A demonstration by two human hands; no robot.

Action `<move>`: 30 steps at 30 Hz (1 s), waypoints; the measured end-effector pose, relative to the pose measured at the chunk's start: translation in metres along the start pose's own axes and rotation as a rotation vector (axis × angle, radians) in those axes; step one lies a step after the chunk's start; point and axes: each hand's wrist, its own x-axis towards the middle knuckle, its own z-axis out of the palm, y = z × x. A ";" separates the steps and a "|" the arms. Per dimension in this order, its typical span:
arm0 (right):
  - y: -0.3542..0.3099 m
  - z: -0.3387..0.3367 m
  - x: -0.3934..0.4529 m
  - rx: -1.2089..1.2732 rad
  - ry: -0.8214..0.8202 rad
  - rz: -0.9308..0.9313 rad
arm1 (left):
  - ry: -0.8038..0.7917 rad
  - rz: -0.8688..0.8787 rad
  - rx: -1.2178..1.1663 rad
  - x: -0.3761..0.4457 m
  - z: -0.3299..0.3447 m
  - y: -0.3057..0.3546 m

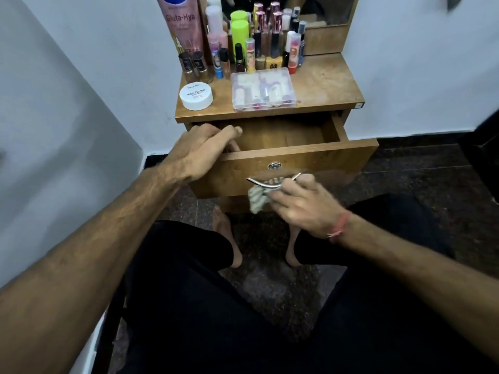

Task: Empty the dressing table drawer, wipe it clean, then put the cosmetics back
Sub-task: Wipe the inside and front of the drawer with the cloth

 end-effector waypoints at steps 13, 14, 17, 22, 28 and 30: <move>0.065 -0.008 -0.072 0.242 -0.271 0.120 | 0.056 0.008 -0.070 0.013 0.013 -0.005; 0.071 -0.012 -0.081 0.243 -0.279 0.198 | 0.057 0.011 -0.069 0.014 0.012 -0.005; 0.069 -0.019 -0.088 0.234 -0.254 0.476 | 0.060 0.019 -0.074 0.021 0.009 -0.007; 0.049 -0.016 -0.062 0.330 -0.186 0.744 | 0.059 0.028 -0.056 0.029 0.009 -0.009; 0.026 0.000 -0.034 0.423 -0.227 0.820 | 0.068 0.032 -0.036 0.030 0.010 -0.008; 0.015 0.009 -0.029 0.452 -0.220 1.038 | 0.067 0.033 -0.039 0.032 0.010 -0.006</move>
